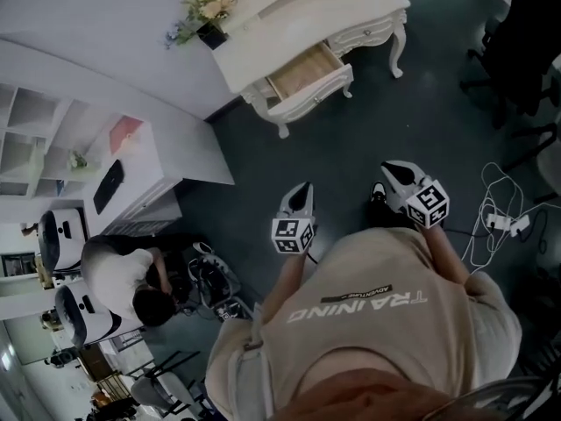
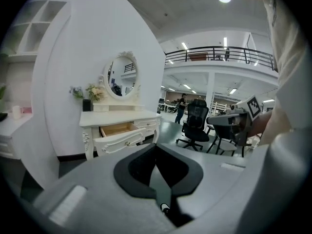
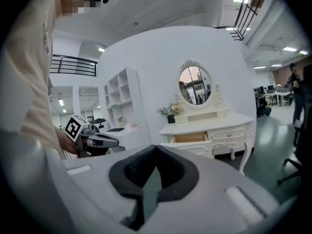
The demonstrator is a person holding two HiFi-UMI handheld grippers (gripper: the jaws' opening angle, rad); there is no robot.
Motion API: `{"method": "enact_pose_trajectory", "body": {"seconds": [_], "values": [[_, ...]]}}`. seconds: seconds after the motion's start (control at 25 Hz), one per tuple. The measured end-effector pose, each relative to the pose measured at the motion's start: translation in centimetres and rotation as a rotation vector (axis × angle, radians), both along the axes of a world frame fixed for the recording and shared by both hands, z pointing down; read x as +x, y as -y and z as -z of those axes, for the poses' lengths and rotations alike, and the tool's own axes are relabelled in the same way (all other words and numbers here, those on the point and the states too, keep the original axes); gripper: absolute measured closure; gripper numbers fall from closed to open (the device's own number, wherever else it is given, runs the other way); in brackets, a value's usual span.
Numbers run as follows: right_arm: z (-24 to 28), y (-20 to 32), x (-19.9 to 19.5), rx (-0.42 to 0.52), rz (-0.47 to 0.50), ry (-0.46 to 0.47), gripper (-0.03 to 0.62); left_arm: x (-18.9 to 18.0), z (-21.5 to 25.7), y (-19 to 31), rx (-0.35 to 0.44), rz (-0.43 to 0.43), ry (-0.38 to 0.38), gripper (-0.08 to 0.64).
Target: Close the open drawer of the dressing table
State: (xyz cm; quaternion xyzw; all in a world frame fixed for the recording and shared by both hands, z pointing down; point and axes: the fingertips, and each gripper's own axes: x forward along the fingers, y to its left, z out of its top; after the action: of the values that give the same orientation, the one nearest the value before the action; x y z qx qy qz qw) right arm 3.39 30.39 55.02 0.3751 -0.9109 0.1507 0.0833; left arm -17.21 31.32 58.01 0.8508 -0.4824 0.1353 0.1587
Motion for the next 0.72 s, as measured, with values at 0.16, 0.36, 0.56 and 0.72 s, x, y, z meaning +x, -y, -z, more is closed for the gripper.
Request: {"method": "enact_pose_trajectory", "body": {"seconds": [0.16, 0.36, 0.56, 0.72], "values": [[0.1, 6.0, 0.6, 0.010, 0.057, 0.054, 0.588, 3.3, 0.4, 5.2, -0.013, -0.009, 0.023, 0.560], [-0.8, 12.8, 2.1, 0.017, 0.126, 0.085, 0.588, 6.7, 0.4, 11.9, -0.052, -0.007, 0.064, 0.560], [-2.5, 18.8, 4.4, 0.030, 0.145, 0.040, 0.588, 8.3, -1.2, 17.0, -0.110, 0.061, 0.028, 0.560], [-4.6, 20.4, 4.0, -0.030, 0.185, 0.077, 0.588, 8.0, -3.8, 18.7, -0.174, 0.083, 0.032, 0.560]]}}
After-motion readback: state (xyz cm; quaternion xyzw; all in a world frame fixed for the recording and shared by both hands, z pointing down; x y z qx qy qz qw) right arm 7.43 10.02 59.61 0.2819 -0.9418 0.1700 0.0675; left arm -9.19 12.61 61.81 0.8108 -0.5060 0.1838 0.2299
